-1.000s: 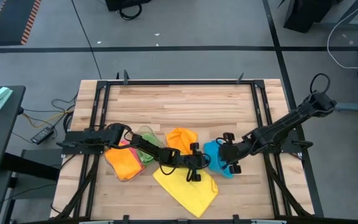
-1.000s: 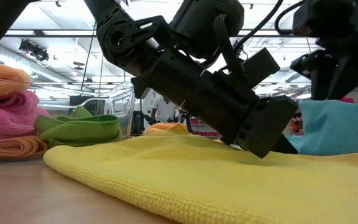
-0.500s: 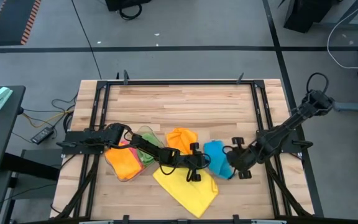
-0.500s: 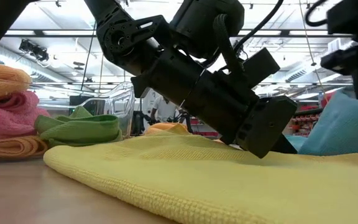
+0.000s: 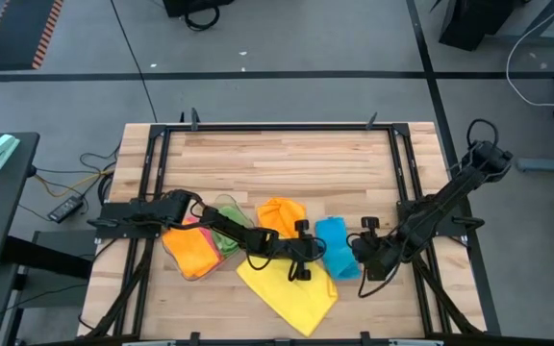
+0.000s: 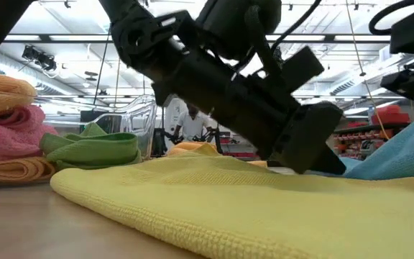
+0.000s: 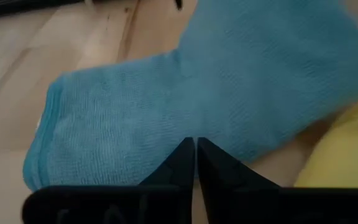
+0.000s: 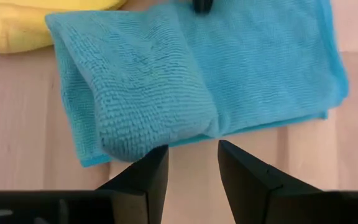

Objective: Fold microfiber towels
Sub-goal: Fold the blue microfiber cloth

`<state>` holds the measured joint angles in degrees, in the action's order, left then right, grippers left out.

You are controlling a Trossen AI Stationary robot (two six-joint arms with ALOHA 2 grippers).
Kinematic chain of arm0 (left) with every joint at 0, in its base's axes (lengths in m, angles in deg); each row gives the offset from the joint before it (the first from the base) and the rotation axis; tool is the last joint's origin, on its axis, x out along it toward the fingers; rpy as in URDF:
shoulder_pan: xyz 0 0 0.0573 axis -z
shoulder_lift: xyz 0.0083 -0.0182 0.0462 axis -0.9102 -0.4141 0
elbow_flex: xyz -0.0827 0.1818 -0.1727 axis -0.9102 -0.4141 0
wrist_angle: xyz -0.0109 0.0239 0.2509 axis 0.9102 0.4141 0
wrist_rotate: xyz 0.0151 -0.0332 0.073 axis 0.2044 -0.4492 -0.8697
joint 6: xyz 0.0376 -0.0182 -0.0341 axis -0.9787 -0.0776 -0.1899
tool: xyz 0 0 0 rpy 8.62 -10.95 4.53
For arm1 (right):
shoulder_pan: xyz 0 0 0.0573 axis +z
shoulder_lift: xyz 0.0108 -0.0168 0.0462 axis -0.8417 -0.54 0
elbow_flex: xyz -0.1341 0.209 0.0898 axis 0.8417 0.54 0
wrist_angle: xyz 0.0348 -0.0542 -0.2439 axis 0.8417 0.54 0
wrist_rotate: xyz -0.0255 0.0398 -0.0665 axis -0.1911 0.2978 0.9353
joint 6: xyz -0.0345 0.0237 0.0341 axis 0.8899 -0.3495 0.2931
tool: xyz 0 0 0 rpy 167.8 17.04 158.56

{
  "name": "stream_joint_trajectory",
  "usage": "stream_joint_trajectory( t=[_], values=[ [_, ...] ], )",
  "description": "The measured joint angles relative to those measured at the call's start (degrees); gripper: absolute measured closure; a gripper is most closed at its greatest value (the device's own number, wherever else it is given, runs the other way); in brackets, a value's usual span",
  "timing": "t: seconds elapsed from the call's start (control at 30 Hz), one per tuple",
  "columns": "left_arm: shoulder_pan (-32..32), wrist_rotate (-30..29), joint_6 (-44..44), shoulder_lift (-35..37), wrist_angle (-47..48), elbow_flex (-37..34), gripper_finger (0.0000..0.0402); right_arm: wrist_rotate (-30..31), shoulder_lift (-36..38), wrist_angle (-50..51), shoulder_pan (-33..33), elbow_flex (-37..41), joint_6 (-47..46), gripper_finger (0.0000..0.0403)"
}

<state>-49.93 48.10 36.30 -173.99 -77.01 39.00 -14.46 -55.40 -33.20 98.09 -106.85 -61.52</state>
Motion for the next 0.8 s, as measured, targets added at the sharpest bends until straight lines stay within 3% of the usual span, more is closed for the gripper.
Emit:
stream_joint_trajectory(
  t=[0.37,0.47,0.8],
  values=[
    [1.9,1.7,-0.7,5.1,0.2,1.9,0.0368,4.2,-0.5,-2.3,5.9,0.8,-10.8,0.0256],
    [2.1,4.8,-0.3,3.6,-0.1,4.6,0.0366,6.9,-1.8,-3.3,7.5,0.8,-12.3,0.0256],
    [2.4,5.1,2.3,-2.8,0.8,8.6,0.0389,9.4,-11.3,-12.5,7.8,0.8,-12.9,0.0256]
  ],
)
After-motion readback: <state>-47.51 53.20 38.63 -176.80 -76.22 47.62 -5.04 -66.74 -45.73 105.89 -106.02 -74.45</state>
